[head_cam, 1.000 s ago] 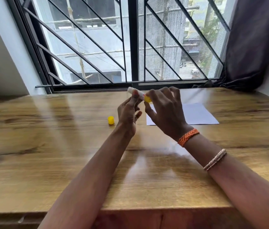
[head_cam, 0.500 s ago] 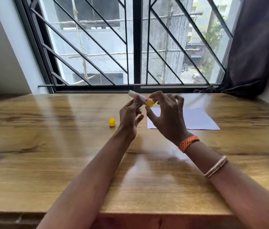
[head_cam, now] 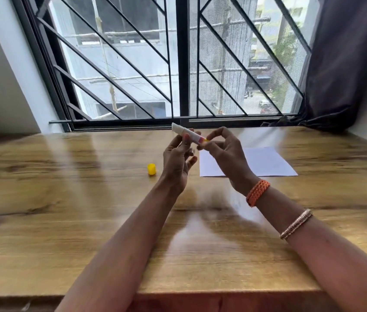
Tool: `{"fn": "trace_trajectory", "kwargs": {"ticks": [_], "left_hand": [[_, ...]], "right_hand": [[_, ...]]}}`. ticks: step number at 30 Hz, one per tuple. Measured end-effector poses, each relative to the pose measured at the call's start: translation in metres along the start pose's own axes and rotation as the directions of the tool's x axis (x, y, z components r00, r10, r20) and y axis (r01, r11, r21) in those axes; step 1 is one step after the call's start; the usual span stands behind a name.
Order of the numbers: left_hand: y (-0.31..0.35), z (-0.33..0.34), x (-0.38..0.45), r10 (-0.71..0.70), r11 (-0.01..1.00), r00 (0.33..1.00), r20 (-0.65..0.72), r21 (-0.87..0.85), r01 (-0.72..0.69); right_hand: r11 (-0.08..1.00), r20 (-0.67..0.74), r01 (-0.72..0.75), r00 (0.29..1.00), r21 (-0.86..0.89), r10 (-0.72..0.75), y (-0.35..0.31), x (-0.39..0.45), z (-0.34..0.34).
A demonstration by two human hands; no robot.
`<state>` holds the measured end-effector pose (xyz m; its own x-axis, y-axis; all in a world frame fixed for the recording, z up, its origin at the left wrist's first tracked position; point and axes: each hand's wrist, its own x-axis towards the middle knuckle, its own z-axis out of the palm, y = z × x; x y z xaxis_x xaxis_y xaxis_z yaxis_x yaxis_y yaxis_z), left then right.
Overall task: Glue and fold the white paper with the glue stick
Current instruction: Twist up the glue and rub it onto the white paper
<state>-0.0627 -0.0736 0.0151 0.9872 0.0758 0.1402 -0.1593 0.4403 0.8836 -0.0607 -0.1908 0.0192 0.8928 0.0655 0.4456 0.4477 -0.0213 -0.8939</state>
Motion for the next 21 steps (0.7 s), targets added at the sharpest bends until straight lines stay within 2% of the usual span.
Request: {"fn": "trace_trajectory", "kwargs": {"ticks": [6,9,12,15,21], "left_hand": [[0.0,0.0,0.001,0.01,1.0,1.0,0.008,-0.003,-0.01],[0.0,0.0,0.001,0.011,1.0,1.0,0.002,0.009,-0.011],[0.0,0.001,0.0,0.016,1.0,1.0,0.008,0.025,-0.016],[-0.001,0.004,-0.002,0.008,1.0,1.0,0.016,0.012,-0.008],[-0.001,0.003,0.0,0.02,1.0,0.999,0.033,0.0,-0.02]], "right_hand": [[1.0,0.037,0.016,0.999,0.026,-0.017,0.001,-0.001,0.001],[0.987,0.043,0.119,0.992,-0.111,-0.115,0.004,-0.001,0.005],[0.943,-0.03,0.193,0.978,-0.271,-0.208,0.011,0.001,0.007],[0.948,-0.121,0.169,0.971,-0.271,-0.207,0.012,0.002,0.004],[0.947,-0.071,0.097,0.99,-0.307,-0.125,0.008,-0.001,0.006]]}}
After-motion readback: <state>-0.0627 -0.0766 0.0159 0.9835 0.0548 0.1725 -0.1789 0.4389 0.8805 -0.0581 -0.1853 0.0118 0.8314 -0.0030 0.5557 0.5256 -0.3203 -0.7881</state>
